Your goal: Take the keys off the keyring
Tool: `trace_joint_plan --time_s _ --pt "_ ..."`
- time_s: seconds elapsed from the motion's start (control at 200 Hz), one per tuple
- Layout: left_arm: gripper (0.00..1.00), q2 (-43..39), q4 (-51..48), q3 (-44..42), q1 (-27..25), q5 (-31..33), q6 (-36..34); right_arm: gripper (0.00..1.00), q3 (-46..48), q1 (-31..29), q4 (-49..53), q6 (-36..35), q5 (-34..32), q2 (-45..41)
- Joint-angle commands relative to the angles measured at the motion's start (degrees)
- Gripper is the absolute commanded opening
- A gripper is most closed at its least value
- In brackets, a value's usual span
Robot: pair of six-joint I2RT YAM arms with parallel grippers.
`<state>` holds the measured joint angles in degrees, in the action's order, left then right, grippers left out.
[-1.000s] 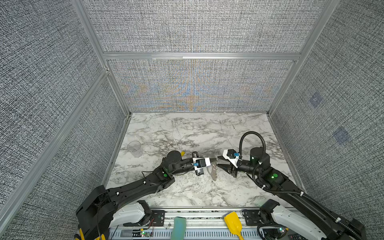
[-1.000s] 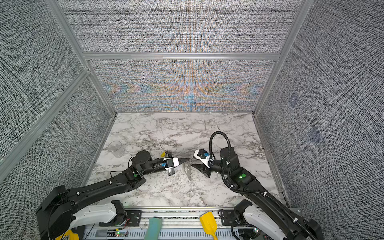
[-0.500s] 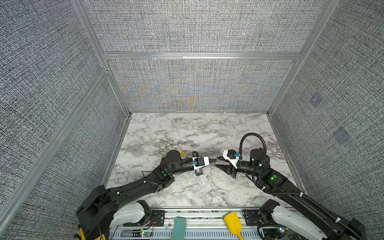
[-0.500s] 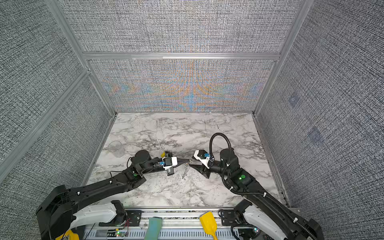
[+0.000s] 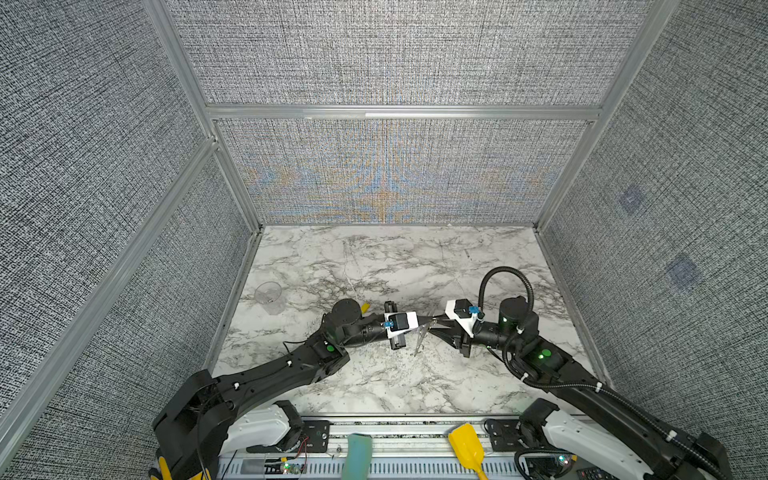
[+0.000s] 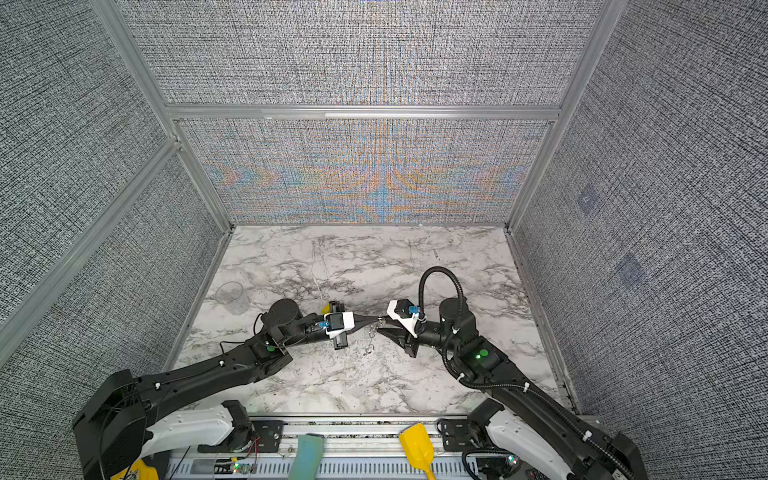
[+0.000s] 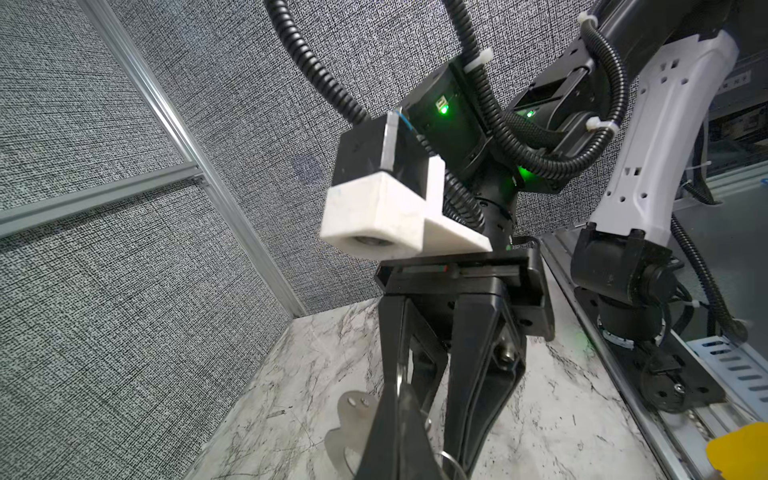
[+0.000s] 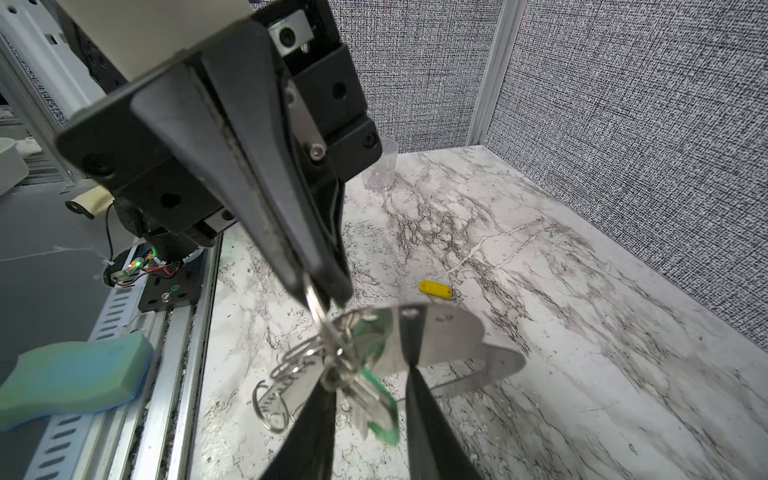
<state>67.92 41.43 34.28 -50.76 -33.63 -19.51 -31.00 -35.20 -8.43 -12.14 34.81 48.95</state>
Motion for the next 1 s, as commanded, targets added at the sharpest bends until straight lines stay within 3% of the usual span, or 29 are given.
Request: trace_joint_plan --time_s 0.0,0.465,0.996 --pt "0.0 -0.44 1.99 0.17 0.23 -0.72 0.08 0.26 0.05 -0.04 -2.29 1.13 0.88 0.08" --pt "0.0 -1.78 0.29 0.08 1.02 -0.31 -1.34 0.11 -0.18 -0.06 -0.5 1.55 1.06 -0.87" --pt "0.0 -4.29 -6.0 1.13 1.66 5.75 -7.42 0.0 -2.37 0.08 7.81 -2.53 -1.44 -1.94"
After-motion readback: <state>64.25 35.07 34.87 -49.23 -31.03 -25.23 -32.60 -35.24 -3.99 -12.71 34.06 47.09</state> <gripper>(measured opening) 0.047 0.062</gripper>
